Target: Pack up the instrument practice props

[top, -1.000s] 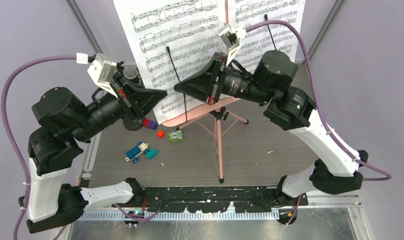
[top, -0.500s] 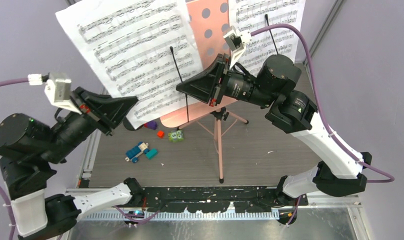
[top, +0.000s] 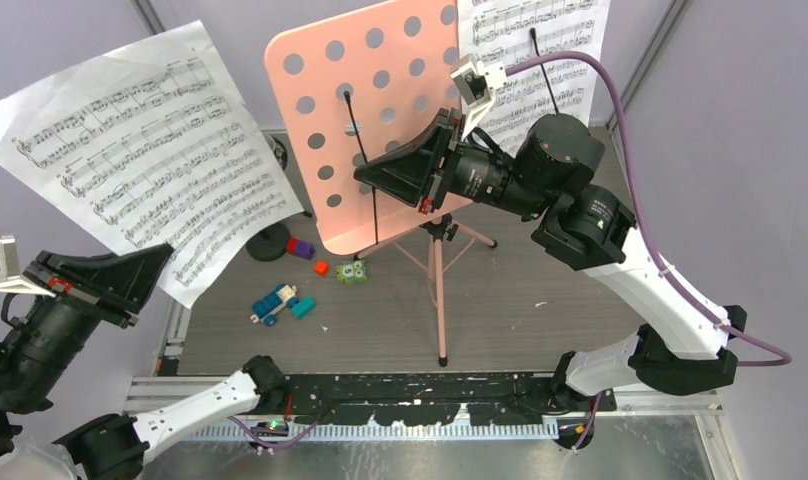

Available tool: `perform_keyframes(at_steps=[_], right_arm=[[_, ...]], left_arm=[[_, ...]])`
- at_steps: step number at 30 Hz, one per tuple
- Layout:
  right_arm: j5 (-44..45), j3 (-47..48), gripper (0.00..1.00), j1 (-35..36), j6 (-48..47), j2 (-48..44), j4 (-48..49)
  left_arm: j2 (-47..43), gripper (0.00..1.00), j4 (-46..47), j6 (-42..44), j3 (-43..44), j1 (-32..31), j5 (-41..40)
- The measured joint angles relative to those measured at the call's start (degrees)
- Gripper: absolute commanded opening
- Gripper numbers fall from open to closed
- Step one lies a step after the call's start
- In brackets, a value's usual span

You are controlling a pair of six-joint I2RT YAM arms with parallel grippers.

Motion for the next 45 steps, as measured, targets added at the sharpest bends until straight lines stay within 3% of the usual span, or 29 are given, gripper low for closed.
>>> perform_keyframes(at_steps=[10,20,28,35,45], right_arm=[[2.93,-0.55,0.28,0.31,-1.16,-0.24,0.02],[5.88,-3.50,0.53,0.28,-2.86,-3.06,-1.31],[8.52,-7.13,0.59,0.28,-5.81,-9.27,-4.42],[9.77,-13.18,0.61,0.28,-7.34,-17.73,-5.68],[15.39,-24.74,0.64,0.28,-7.89,-30.03,-8.66]], left_arm=[[-1.42,0.00,-9.66,-5.01,-6.40,0.00,-6.82],[-3.52,0.00,-9.57,-9.05,-17.90,0.00,-6.05],[-1.16,0.00,-8.79,-8.72,-21.94,0.00,-3.93],[6.78,0.00,-6.40,-5.66,-24.92,0.00,-2.21],[14.64,0.00,0.50,7.26,-19.39,0.00,-0.57]])
